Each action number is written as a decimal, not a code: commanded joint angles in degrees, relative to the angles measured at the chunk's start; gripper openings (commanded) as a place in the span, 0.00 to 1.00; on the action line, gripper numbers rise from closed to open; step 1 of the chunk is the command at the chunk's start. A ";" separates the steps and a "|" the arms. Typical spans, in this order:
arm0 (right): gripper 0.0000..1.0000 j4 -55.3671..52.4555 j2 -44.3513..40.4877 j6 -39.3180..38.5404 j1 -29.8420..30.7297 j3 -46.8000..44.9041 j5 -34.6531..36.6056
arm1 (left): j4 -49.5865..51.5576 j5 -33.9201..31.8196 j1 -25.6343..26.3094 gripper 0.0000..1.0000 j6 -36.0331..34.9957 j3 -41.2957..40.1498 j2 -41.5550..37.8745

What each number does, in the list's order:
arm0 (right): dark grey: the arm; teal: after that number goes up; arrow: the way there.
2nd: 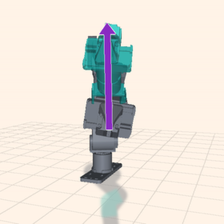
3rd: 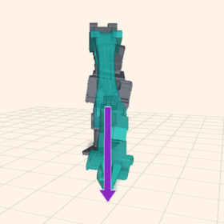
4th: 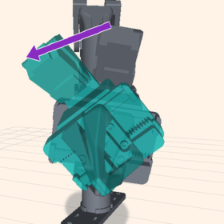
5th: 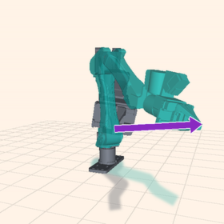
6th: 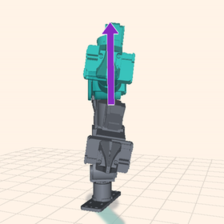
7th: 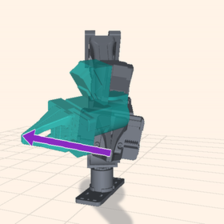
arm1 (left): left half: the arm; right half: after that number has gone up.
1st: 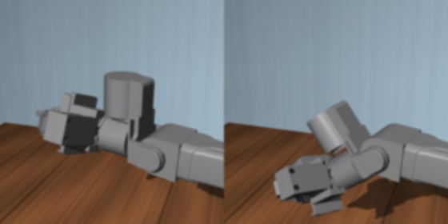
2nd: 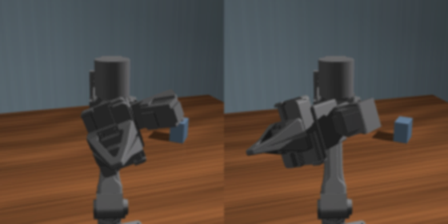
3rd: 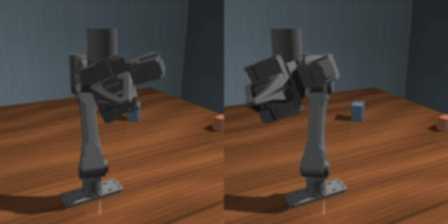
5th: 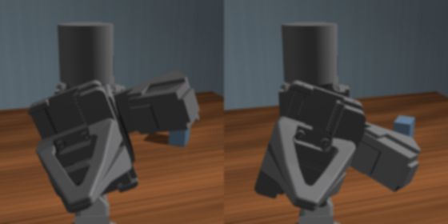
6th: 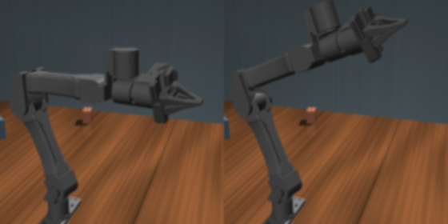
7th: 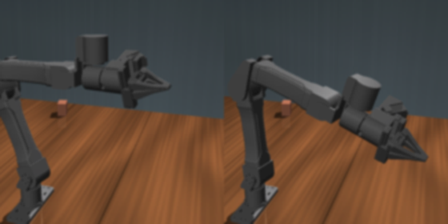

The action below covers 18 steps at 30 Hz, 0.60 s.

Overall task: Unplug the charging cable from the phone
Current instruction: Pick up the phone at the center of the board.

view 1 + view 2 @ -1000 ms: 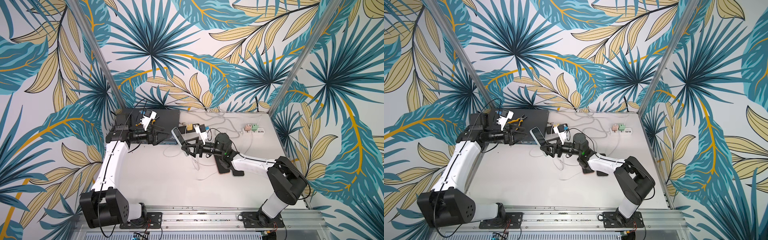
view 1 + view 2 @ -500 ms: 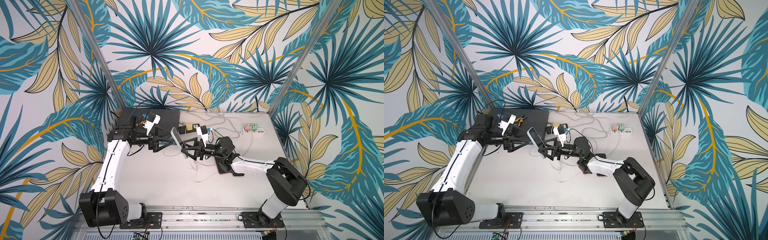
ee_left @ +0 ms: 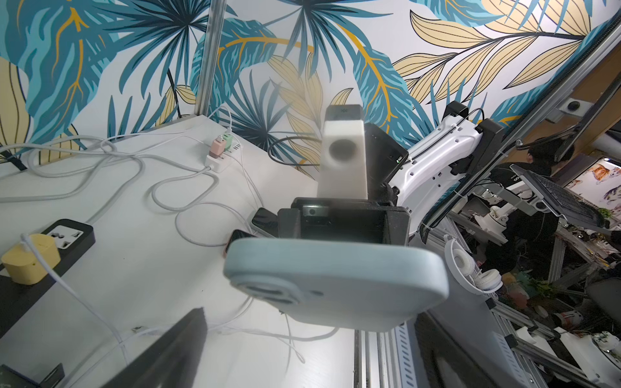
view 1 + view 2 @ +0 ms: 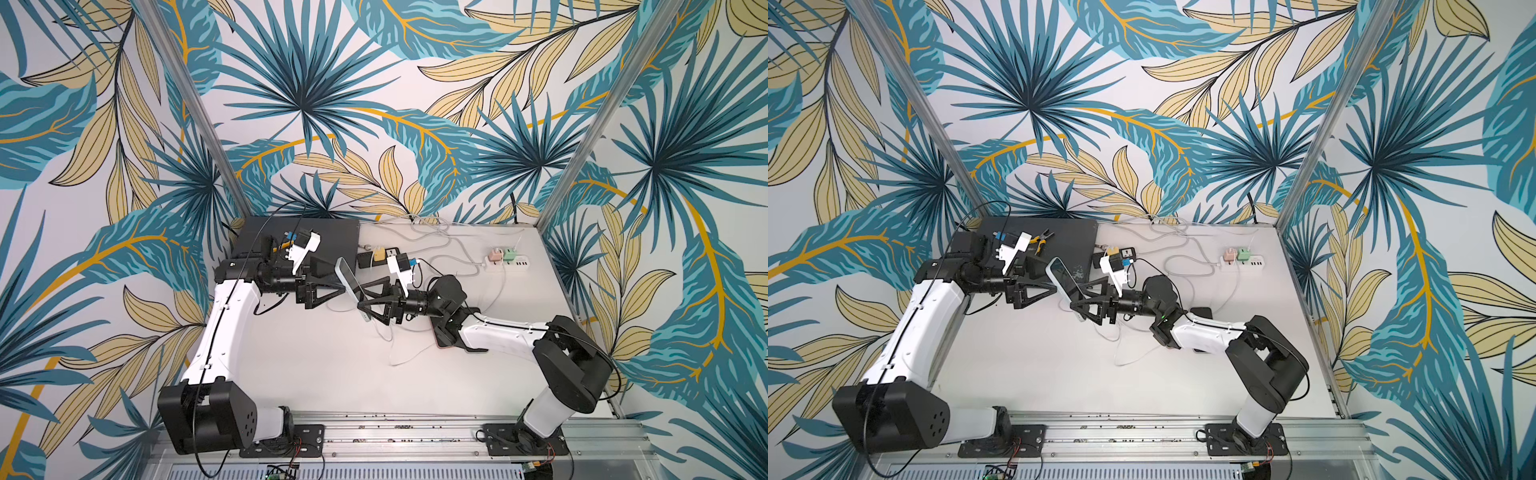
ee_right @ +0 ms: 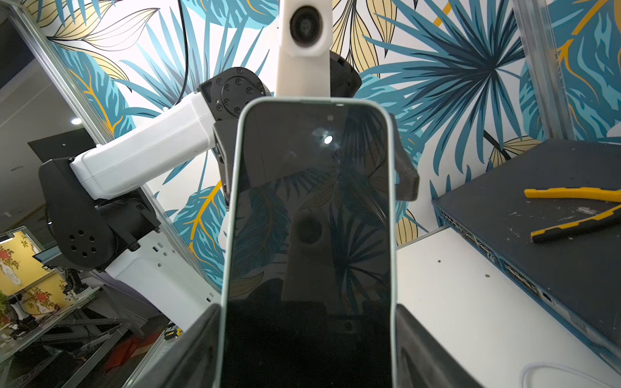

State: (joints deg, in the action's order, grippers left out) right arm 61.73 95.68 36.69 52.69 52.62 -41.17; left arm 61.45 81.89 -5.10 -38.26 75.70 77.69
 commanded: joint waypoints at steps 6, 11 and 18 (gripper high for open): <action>0.54 1.39 0.46 -1.97 1.09 3.56 0.17 | 2.23 0.96 0.21 1.00 -2.81 1.30 -0.79; 0.54 0.74 1.27 -2.08 1.44 4.64 -0.12 | 2.58 0.99 0.18 1.00 -3.19 1.29 -0.83; 0.55 -0.65 2.00 -2.77 1.99 5.83 -0.69 | 3.29 0.99 0.19 1.00 -4.03 1.37 -0.79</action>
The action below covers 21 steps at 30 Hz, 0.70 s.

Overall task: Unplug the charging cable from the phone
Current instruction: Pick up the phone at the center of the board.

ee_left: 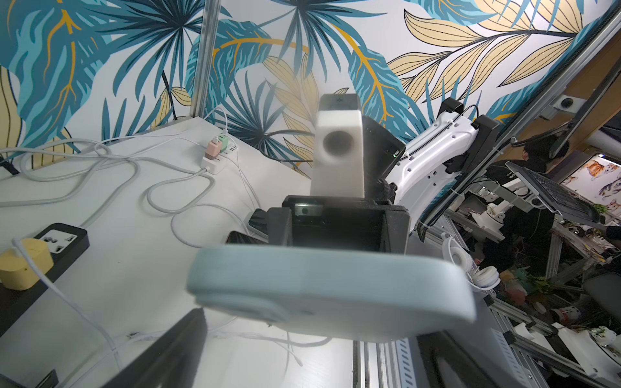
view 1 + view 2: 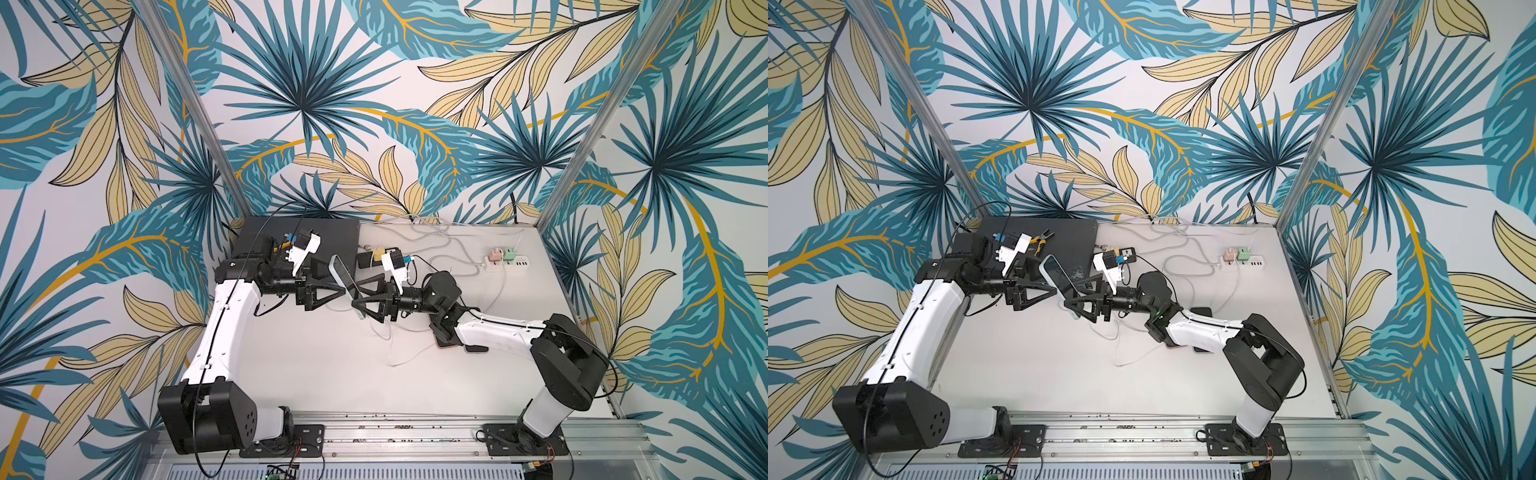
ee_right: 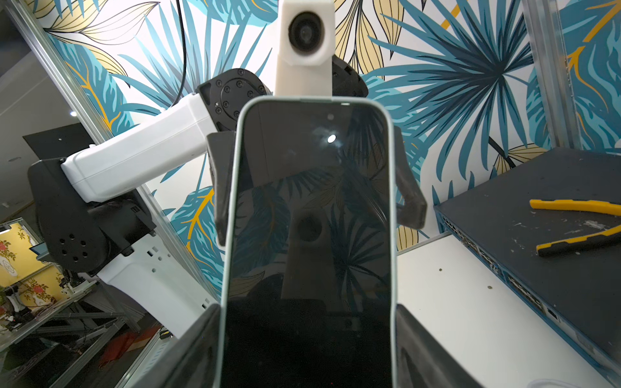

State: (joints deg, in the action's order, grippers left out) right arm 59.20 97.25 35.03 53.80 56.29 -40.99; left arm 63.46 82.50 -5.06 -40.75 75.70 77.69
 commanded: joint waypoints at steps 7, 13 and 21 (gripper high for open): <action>0.55 1.18 1.23 -1.33 1.13 2.93 -1.10 | 1.97 0.54 0.18 1.00 -2.23 1.47 -0.54; 0.56 0.94 1.27 -1.49 1.12 3.03 -0.92 | 3.06 0.90 0.22 0.98 -3.17 1.68 -0.33; 0.58 -0.17 1.03 -2.04 1.13 2.88 -0.93 | 5.87 1.58 0.22 0.84 -5.67 2.70 0.77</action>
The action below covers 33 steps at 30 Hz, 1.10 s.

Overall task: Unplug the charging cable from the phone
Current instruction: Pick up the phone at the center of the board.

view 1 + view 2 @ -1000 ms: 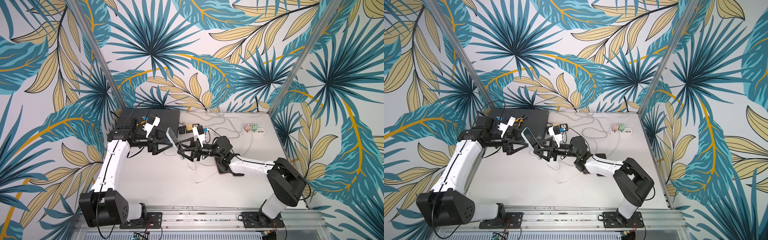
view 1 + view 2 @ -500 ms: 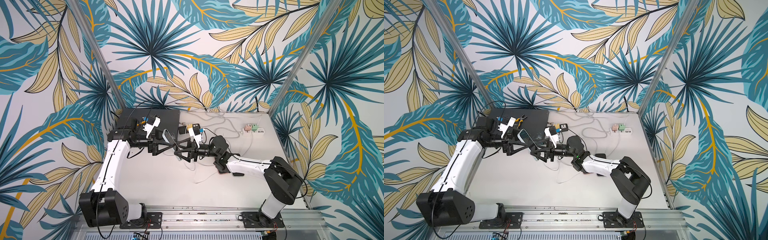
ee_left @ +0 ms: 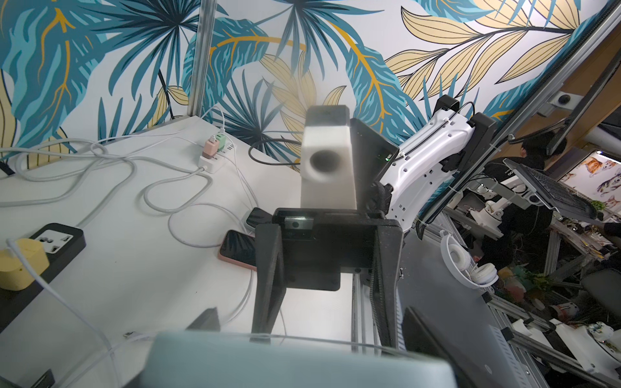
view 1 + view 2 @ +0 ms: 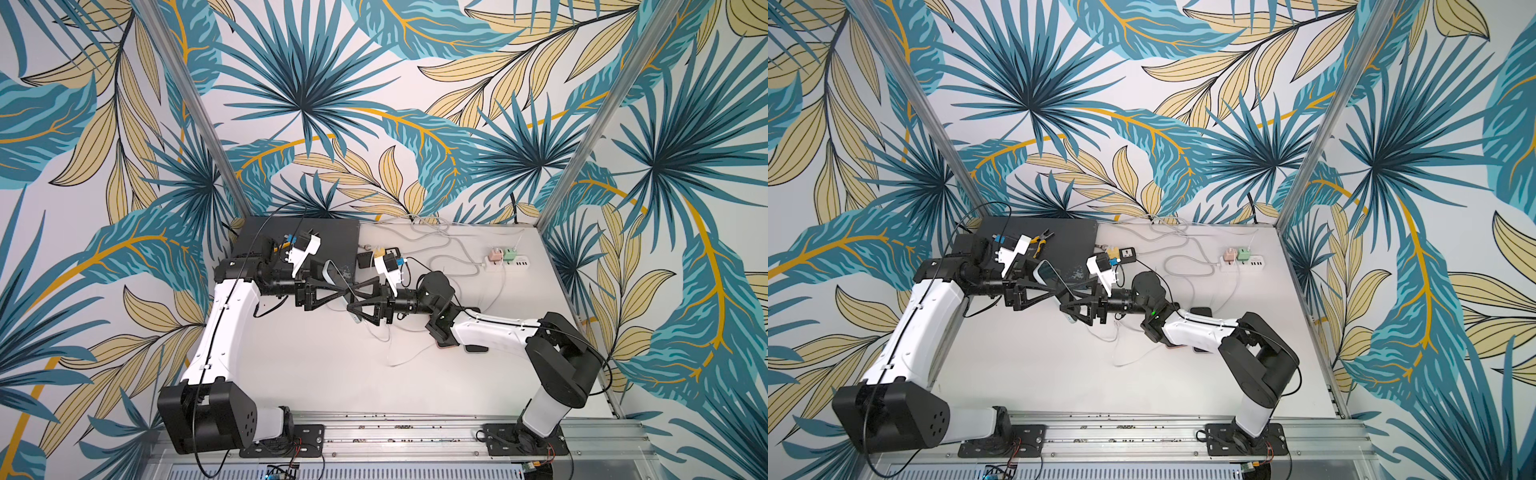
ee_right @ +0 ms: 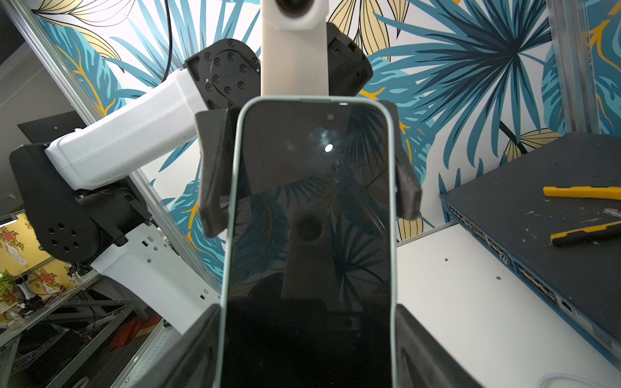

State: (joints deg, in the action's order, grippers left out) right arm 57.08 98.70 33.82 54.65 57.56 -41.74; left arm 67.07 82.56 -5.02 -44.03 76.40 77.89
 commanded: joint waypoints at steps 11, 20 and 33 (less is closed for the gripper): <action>0.80 -4.72 -2.16 -5.30 0.26 1.67 -0.18 | 4.15 1.99 0.17 0.56 -4.73 2.40 0.94; 0.99 -21.33 -7.16 -18.64 -0.19 0.89 1.25 | 4.91 1.59 0.07 0.43 -6.16 2.30 0.85; 0.86 -36.58 -7.33 -28.62 -0.17 0.42 0.84 | 5.30 1.22 0.09 0.40 -6.51 2.21 0.43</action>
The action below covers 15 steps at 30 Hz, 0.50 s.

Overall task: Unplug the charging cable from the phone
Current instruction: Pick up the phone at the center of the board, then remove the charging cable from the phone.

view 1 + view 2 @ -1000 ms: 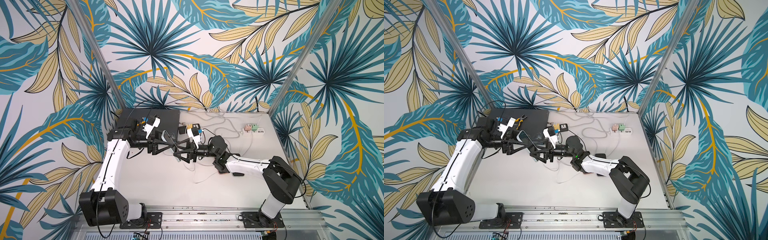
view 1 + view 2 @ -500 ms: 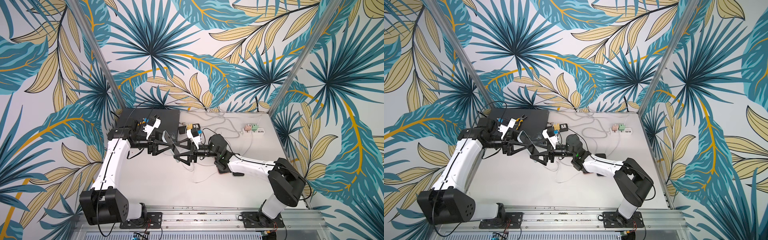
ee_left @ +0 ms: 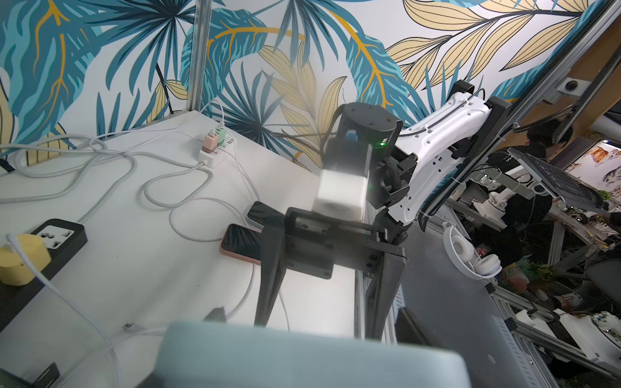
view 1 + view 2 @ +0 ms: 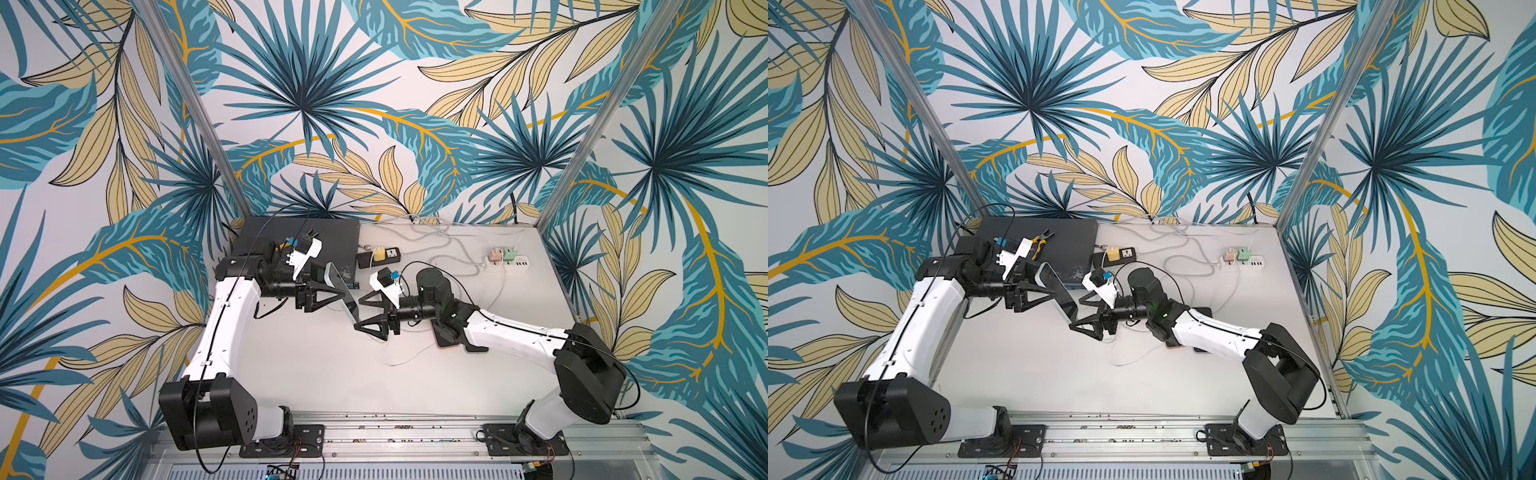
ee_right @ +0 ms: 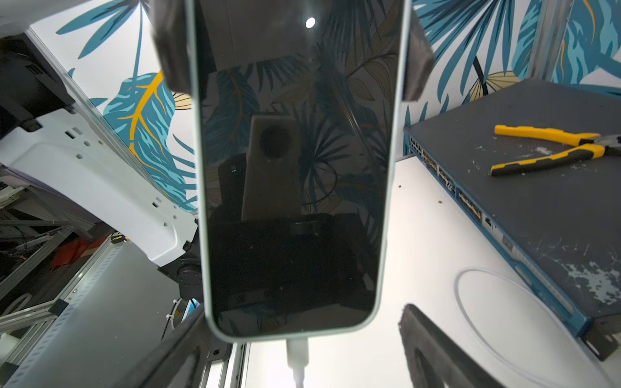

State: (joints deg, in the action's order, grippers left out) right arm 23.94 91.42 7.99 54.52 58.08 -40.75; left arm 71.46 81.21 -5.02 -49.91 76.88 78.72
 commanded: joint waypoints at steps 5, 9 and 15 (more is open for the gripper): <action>0.74 -3.98 0.70 -3.36 -0.06 -0.86 -0.63 | 0.94 2.49 0.05 0.40 -0.63 1.85 -0.52; 0.66 -4.79 1.34 -3.65 -0.07 -0.96 -0.36 | 0.82 2.38 0.08 0.40 -0.63 1.78 -0.36; 0.53 -5.40 2.46 -3.77 -0.10 -1.13 -0.30 | 0.90 2.29 0.03 0.40 -0.64 1.86 -0.42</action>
State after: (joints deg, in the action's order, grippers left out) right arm 19.77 92.62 4.84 54.50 58.02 -40.91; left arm 71.55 80.99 -5.02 -50.13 76.88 78.72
